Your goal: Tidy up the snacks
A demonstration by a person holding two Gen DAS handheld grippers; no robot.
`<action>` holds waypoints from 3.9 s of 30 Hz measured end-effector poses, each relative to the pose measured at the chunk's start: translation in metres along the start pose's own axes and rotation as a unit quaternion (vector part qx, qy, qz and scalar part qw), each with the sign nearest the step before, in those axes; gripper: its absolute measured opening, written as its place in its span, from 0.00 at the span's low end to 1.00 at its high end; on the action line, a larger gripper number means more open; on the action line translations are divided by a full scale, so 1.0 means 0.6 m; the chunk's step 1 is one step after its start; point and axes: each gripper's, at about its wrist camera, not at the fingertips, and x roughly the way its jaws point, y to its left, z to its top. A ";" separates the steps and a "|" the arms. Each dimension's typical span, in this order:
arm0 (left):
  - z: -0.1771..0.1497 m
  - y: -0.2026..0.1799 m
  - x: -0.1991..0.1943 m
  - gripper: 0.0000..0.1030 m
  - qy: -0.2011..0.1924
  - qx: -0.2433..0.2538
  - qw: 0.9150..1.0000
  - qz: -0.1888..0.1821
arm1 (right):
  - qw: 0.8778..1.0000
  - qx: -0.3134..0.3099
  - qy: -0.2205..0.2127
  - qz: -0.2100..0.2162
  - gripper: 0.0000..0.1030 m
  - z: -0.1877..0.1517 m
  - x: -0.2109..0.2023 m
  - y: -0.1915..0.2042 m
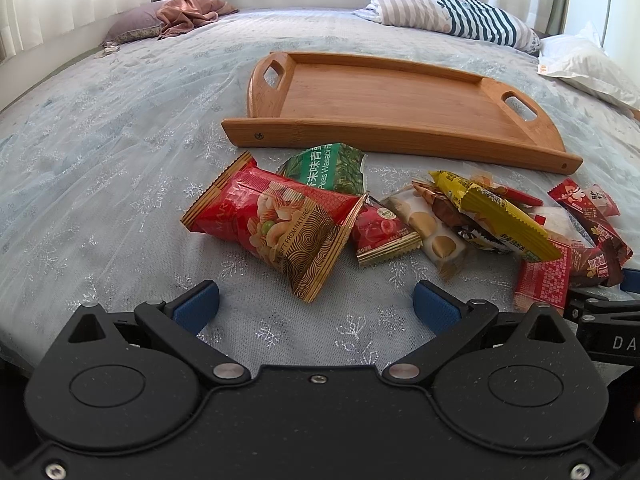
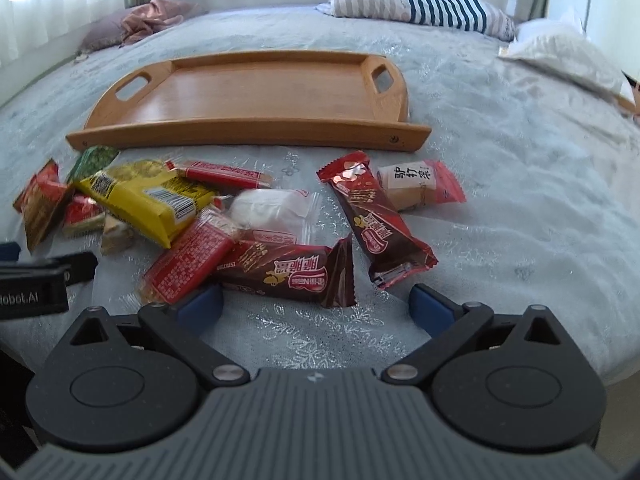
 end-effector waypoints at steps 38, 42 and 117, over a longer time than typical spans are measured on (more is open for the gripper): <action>-0.004 0.009 -0.033 0.93 -0.024 -0.021 0.999 -0.016 | 0.999 -0.004 -0.047 0.005 1.00 -0.015 -0.021 -0.002; 0.009 0.022 -0.057 0.91 -0.070 -0.025 0.997 -0.008 | 0.996 -0.015 -0.087 0.015 1.00 -0.018 -0.045 0.004; 0.078 0.048 -0.079 0.69 -0.110 -0.022 0.993 -0.033 | 0.986 0.001 -0.162 0.033 0.68 0.029 -0.078 0.008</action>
